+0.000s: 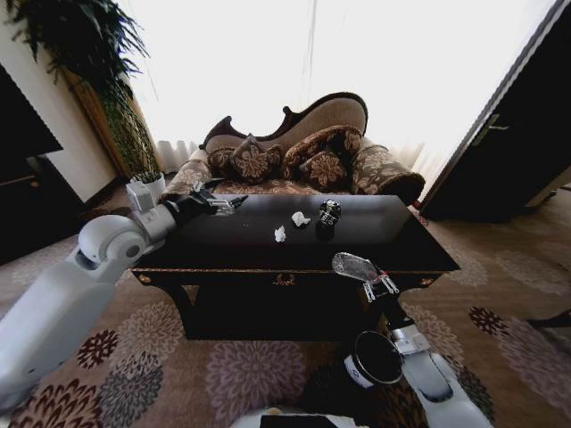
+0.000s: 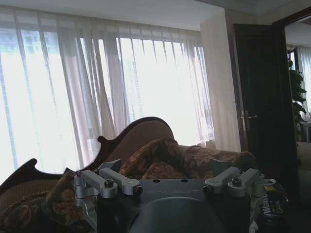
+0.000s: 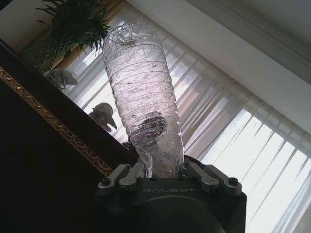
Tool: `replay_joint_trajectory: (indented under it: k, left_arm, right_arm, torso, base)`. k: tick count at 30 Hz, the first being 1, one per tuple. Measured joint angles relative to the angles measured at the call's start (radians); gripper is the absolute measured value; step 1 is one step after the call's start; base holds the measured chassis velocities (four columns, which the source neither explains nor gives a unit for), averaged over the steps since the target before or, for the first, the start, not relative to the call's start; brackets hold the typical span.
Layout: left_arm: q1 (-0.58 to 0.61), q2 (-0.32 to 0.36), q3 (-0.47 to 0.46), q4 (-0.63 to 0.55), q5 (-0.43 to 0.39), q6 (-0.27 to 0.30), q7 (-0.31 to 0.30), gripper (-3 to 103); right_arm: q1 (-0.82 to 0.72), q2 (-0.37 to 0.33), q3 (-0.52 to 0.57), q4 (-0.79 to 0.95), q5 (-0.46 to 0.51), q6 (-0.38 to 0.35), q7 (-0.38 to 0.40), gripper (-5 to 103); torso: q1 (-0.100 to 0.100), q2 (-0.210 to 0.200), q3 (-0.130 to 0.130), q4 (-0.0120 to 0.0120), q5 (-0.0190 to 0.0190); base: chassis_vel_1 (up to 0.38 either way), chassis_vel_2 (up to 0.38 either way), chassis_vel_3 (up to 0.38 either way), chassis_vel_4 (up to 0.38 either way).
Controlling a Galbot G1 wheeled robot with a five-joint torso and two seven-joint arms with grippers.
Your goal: Move to the front of the table and place the trash on the table into the trash bin.
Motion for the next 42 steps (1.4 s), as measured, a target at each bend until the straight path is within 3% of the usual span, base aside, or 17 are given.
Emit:
replay_joint_trajectory:
  k: [6, 10, 22, 30, 42]
  left_arm:
    - [0.059, -0.016, -0.146, 0.036, 0.038, -0.111, -0.001, 100]
    - [0.064, -0.027, -0.178, 0.027, 0.025, -0.135, 0.011, 100]
    - [0.035, -0.039, -0.157, 0.034, 0.004, -0.137, 0.046, 100]
    - [0.013, -0.061, -0.114, 0.065, 0.020, -0.136, 0.056, 100]
    - [-0.007, -0.046, -0.134, 0.099, 0.014, -0.136, 0.058, 100]
  right_arm:
    - [0.015, 0.005, -0.030, -0.058, 0.035, 0.001, -0.005, 25]
    - [0.031, 0.012, -0.047, -0.104, 0.077, -0.013, -0.005, 25]
    - [0.033, 0.023, -0.008, -0.219, 0.113, 0.007, 0.006, 25]
    - [-0.008, -0.024, 0.046, -0.218, 0.184, 0.047, 0.002, 25]
    - [-0.009, -0.008, 0.007, -0.344, 0.193, 0.081, -0.016, 25]
  torso:
    - [0.000, 0.000, 0.000, 0.0001, -0.0002]
    - [0.000, 0.000, 0.000, 0.0001, 0.0001]
    - [0.000, 0.000, 0.000, 0.0000, 0.0002]
    - [0.000, 0.000, 0.000, -0.0001, 0.0000]
    - [0.000, 0.000, 0.000, 0.0001, 0.0002]
  base:
    - [0.000, 0.000, 0.000, 0.000]
    - [0.000, 0.000, 0.000, 0.000]
    - [0.000, 0.000, 0.000, 0.000]
    - [0.000, 0.000, 0.000, 0.000]
    - [0.000, 0.000, 0.000, 0.000]
